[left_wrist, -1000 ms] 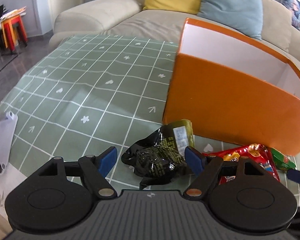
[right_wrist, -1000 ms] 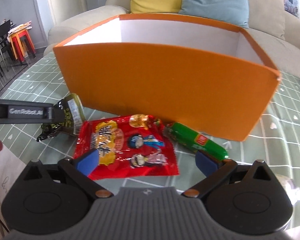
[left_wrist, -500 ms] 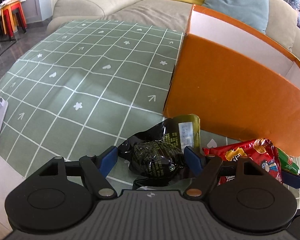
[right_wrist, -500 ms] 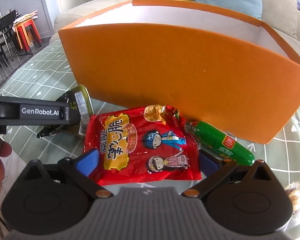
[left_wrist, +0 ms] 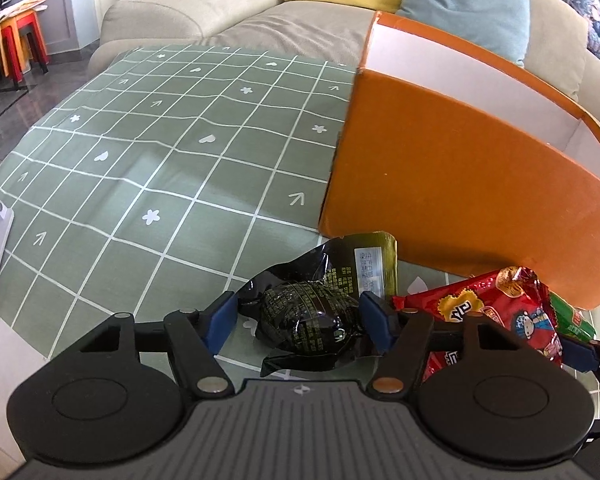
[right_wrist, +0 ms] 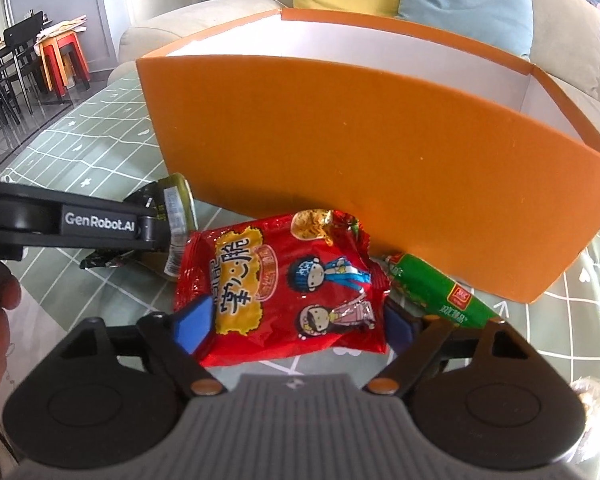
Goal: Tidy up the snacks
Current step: 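Grasp the dark green bag with left gripper while right gripper grasps the red chip bag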
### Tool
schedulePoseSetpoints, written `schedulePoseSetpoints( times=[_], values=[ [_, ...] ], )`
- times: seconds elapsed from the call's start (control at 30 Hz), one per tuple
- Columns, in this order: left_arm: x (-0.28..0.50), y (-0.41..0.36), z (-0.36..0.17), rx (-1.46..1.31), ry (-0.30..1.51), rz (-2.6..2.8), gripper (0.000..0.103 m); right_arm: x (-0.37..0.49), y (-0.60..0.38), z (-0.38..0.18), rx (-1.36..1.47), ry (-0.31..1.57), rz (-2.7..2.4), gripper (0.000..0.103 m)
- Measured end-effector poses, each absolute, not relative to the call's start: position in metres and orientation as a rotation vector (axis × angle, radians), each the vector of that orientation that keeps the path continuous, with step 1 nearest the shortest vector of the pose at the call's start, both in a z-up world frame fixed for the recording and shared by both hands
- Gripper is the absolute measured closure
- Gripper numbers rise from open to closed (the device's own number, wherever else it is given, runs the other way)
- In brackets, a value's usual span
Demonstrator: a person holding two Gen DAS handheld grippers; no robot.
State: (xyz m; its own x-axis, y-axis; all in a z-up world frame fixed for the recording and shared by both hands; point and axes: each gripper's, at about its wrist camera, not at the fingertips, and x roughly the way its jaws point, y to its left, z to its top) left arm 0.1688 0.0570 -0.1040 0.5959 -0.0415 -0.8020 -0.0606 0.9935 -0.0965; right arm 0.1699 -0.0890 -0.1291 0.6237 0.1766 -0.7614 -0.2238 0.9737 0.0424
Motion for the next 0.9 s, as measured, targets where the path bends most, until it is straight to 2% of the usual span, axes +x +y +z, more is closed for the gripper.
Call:
schedulePoseSetpoints(
  times=[0.03, 0.07, 0.47, 0.9],
  values=[
    [0.168, 0.056, -0.103, -0.11, 0.927, 0.006, 0.034, 0.168, -0.09, -0.128, -0.055, 0.867, 0.233, 0.027],
    [0.167, 0.054, -0.101, -0.1, 0.916, -0.003, 0.043, 0.167, -0.091, -0.127, -0.054, 0.866, 0.236, 0.027],
    [0.16, 0.049, -0.096, -0.098, 0.916, -0.055, 0.047, 0.156, -0.102, -0.116, -0.027, 0.858, 0.208, 0.032],
    [0.126, 0.041, -0.069, -0.071, 0.824, -0.139, 0.048, 0.128, -0.12, -0.08, -0.001, 0.776, 0.214, 0.032]
  ],
)
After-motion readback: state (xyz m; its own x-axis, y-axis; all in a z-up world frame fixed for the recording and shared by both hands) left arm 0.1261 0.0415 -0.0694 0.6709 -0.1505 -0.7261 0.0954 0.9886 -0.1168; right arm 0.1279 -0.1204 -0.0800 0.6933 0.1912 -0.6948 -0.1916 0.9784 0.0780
